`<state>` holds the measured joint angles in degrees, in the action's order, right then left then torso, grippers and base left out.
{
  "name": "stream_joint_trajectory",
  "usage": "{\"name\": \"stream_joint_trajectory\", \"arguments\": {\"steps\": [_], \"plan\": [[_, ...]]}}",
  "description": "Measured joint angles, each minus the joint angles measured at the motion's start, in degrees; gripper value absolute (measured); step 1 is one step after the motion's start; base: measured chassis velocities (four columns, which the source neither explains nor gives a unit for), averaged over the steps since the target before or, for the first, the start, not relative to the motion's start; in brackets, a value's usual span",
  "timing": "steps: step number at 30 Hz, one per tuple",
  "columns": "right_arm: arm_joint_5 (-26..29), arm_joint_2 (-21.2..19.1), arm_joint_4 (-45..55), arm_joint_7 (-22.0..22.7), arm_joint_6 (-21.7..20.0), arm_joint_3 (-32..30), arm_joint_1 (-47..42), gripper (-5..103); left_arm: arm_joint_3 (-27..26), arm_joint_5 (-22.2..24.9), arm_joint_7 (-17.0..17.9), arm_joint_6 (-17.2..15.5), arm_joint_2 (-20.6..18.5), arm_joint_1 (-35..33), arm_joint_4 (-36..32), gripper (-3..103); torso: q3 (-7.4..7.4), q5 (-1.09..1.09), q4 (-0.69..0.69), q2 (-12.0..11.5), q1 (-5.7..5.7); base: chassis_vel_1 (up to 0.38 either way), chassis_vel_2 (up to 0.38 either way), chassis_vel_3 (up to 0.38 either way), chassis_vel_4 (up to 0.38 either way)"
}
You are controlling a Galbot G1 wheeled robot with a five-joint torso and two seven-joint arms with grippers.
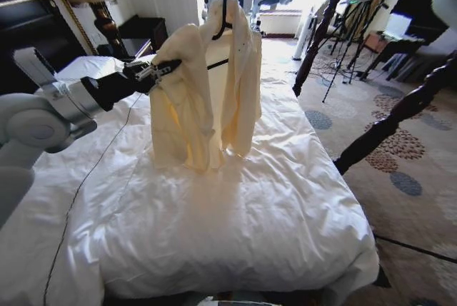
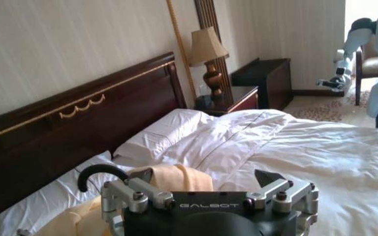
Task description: Pick up the clothes from the bed and hang them on the clothes hanger.
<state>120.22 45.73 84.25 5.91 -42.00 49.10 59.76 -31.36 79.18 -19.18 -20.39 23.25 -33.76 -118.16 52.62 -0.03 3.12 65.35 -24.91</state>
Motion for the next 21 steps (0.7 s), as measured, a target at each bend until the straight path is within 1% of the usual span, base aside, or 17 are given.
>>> {"name": "stream_joint_trajectory", "arguments": {"steps": [2,3,5,6,7,9,10,11,12,14,15,16,17,18,19,20,21], "plan": [[0.98,-0.56,0.27,-0.36,0.00,-0.26,0.12,100,0.09,0.05,-0.08,0.00,0.10,-0.02,0.44,3,0.00,0.01,0.02,0.00,0.00,0.000,0.000,0.000,0.000],[2.41,-1.04,0.57,-0.58,0.00,-0.57,0.26,100,0.25,0.22,-0.10,-0.03,0.23,-0.01,0.90,3,0.00,0.04,0.02,0.00,0.00,0.000,0.000,0.000,0.000],[7.95,-2.31,1.59,0.80,0.02,-0.94,1.04,100,0.55,0.68,-0.05,-0.31,0.64,0.03,1.80,3,0.00,0.02,0.01,0.00,0.00,0.000,0.000,0.000,0.000],[7.95,-2.31,1.59,0.80,0.02,-0.94,1.04,100,0.55,0.68,-0.05,-0.31,0.64,0.03,1.80,3,0.00,0.02,0.01,0.00,0.00,0.000,0.000,0.000,0.000],[11.52,-3.00,2.31,2.53,0.03,-0.97,1.48,100,0.63,0.81,-0.01,-0.41,0.80,0.03,2.08,3,0.00,-0.01,0.01,0.00,0.00,0.000,0.000,0.000,0.000],[16.34,-4.01,3.14,6.37,0.04,-1.30,1.89,100,0.64,0.90,0.08,-0.46,1.02,-0.07,2.25,3,0.00,-0.01,-0.01,0.00,0.00,0.000,0.000,0.000,0.000],[16.34,-4.01,3.14,6.37,0.04,-1.30,1.89,100,0.64,0.90,0.08,-0.46,1.02,-0.07,2.25,3,0.00,-0.01,-0.01,0.00,0.00,0.000,0.000,0.000,0.000],[17.15,-4.30,3.21,8.02,0.06,-1.79,1.89,100,0.59,0.94,0.14,-0.49,1.12,-0.15,2.18,3,0.00,-0.01,0.00,0.00,0.01,0.000,0.000,0.000,0.000],[14.56,-4.43,3.11,7.92,0.16,-1.88,1.86,100,0.44,0.98,0.19,-0.51,1.13,-0.16,2.03,3,-0.01,-0.01,0.01,0.01,0.01,0.000,0.000,0.000,0.000],[4.56,-4.77,2.78,4.87,0.23,-1.20,1.47,100,0.05,1.06,0.19,-0.51,1.08,-0.06,1.59,3,0.00,0.00,0.01,0.01,0.01,0.000,0.000,0.000,0.000],[-2.81,-5.18,2.68,1.44,0.22,-0.19,1.20,100,-0.23,1.23,0.19,-0.50,0.86,0.07,1.35,3,0.00,0.02,0.00,0.00,0.00,0.000,0.000,0.000,0.000],[-2.81,-5.18,2.68,1.44,0.22,-0.19,1.20,100,-0.23,1.23,0.19,-0.50,0.86,0.07,1.35,3,0.00,0.02,0.00,0.00,0.00,0.000,0.000,0.000,0.000],[-12.47,-5.87,2.52,-3.87,0.22,1.31,0.82,100,-0.50,1.46,-0.01,-0.40,0.52,0.18,1.09,3,0.00,0.01,-0.01,0.00,0.00,0.000,0.000,0.000,0.000],[-20.57,-6.51,1.96,-9.74,0.54,2.22,0.25,100,-0.65,1.55,-0.46,-0.17,0.17,0.24,1.02,3,0.01,0.01,-0.01,0.00,0.00,0.000,0.000,0.000,0.000],[-20.57,-6.51,1.96,-9.74,0.54,2.22,0.25,100,-0.65,1.55,-0.46,-0.17,0.17,0.24,1.02,3,0.01,0.01,-0.01,0.00,0.00,0.000,0.000,0.000,0.000],[-27.90,-7.23,1.03,-16.20,1.50,2.98,-0.19,100,-0.72,1.54,-1.41,0.25,-0.27,0.27,1.04,3,0.01,0.02,-0.02,0.00,-0.01,0.000,0.000,0.000,0.000],[-33.51,-7.83,-0.03,-22.08,2.99,4.12,-0.22,100,-0.74,1.38,-2.74,0.67,-0.59,0.31,1.19,3,0.01,0.03,-0.01,0.00,-0.01,0.000,0.000,0.000,0.000]]}}
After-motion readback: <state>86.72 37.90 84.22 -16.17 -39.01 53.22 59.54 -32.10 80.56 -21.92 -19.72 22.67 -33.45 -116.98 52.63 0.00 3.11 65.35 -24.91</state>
